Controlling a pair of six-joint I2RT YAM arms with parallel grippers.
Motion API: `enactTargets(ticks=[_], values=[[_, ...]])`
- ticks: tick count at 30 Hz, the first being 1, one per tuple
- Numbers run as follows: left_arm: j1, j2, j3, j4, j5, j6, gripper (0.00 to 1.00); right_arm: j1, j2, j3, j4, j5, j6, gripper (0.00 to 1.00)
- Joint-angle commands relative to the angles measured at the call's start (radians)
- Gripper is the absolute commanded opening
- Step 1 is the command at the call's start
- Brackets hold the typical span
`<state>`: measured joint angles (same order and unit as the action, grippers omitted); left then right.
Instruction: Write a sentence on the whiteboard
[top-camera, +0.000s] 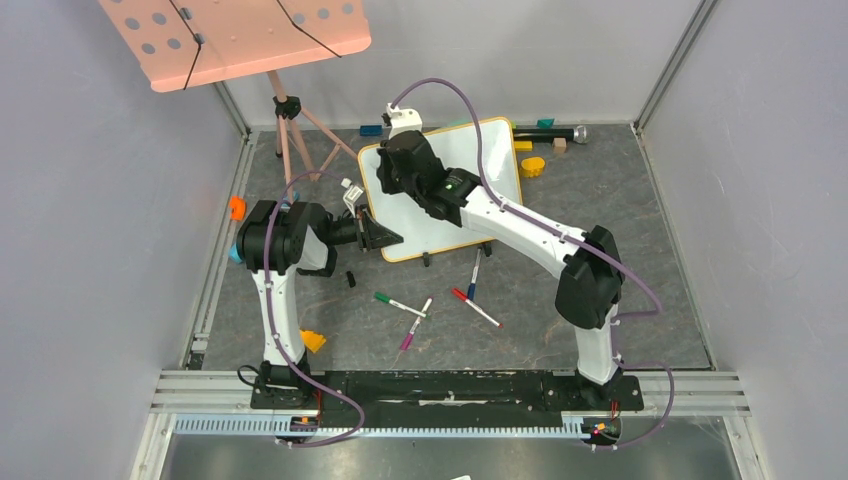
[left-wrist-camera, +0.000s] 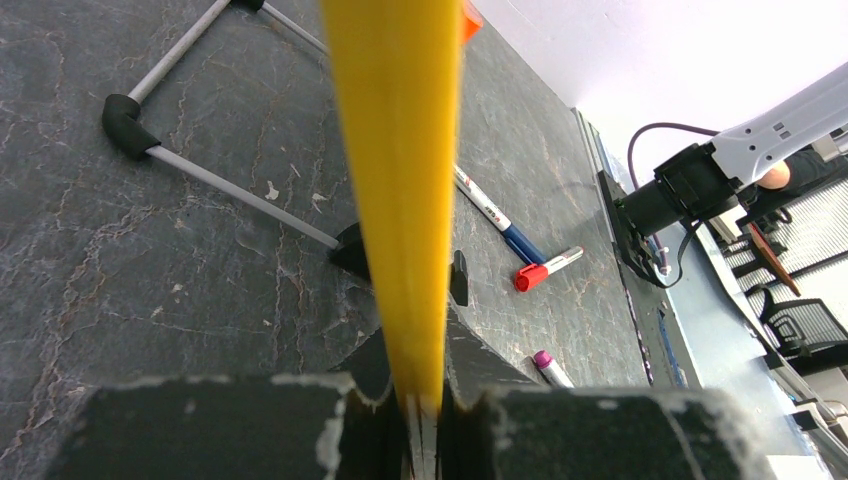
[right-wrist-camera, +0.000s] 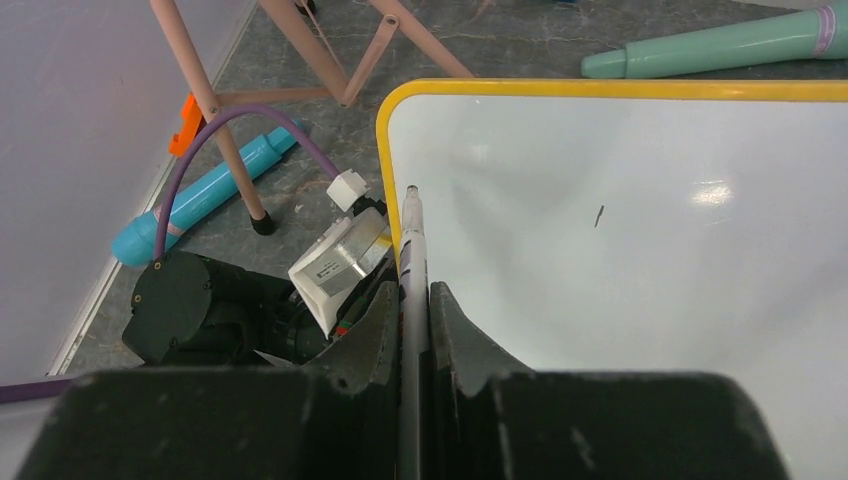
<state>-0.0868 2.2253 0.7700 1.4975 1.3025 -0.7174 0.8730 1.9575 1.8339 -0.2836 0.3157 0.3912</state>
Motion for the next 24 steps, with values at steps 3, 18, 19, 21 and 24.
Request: enactTargets(ticks=[3, 18, 19, 21, 24], values=[[-0.014, 0.001, -0.001, 0.060, 0.022, 0.035, 0.07, -0.010, 0.022, 0.059, 0.062, 0.022, -0.015, 0.00], [-0.016, 0.000, -0.001, 0.060, 0.021, 0.035, 0.07, -0.036, 0.053, 0.074, 0.097, 0.015, -0.020, 0.00], [-0.016, 0.001, -0.001, 0.060, 0.021, 0.035, 0.07, -0.036, 0.057, 0.076, 0.096, 0.014, -0.020, 0.00], [-0.016, 0.000, -0.001, 0.060, 0.021, 0.035, 0.07, -0.037, 0.063, 0.080, 0.098, 0.012, -0.019, 0.00], [-0.017, 0.001, -0.001, 0.060, 0.021, 0.035, 0.07, -0.037, 0.072, 0.082, 0.101, 0.011, -0.017, 0.00]])
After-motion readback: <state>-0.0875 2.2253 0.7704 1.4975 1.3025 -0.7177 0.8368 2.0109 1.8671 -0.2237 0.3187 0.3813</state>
